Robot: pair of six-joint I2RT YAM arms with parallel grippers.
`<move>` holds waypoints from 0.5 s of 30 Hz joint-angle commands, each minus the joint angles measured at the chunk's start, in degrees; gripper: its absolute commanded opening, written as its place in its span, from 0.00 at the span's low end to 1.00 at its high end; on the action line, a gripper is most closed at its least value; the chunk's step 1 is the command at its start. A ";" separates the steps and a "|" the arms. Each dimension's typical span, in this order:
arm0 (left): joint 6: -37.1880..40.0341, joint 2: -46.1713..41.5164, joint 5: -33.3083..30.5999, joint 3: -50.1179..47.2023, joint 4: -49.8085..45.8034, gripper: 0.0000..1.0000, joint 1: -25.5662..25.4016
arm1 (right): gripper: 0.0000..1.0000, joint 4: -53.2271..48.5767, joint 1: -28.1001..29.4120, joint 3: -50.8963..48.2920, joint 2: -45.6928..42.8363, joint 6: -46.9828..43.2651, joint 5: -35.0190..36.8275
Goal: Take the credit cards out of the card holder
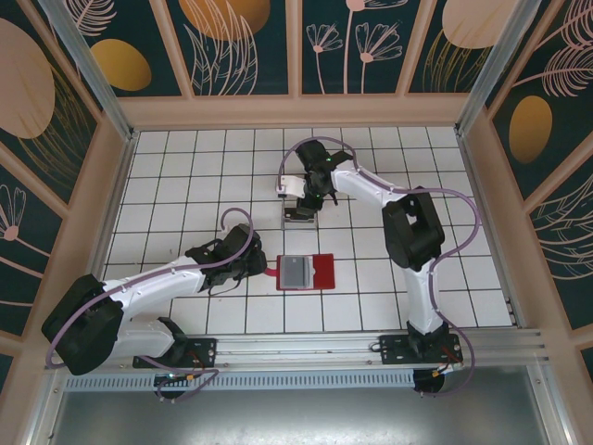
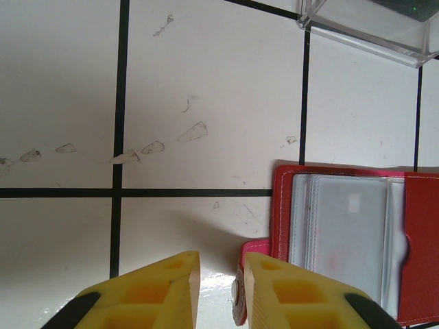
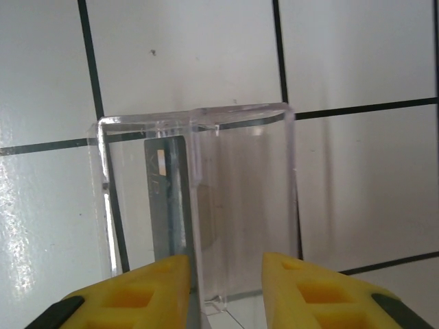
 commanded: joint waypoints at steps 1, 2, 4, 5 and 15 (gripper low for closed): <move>0.29 -0.41 -0.23 0.61 -1.18 0.26 0.33 | 0.34 3.93 0.39 -1.52 -4.20 1.07 1.72; 0.30 -0.47 -0.27 0.60 -1.18 0.26 0.28 | 0.34 4.79 0.45 -1.96 -4.57 1.14 2.07; 0.30 -0.42 -0.12 0.71 -1.18 0.26 0.29 | 0.35 5.91 0.50 -2.57 -4.84 1.07 2.58; 0.30 -0.42 -0.11 0.70 -1.18 0.26 0.29 | 0.35 6.08 0.57 -2.61 -4.76 1.07 2.61; 0.11 -1.03 -0.26 0.42 -1.44 0.26 0.29 | 0.35 8.08 2.28 -5.15 -3.92 2.14 3.58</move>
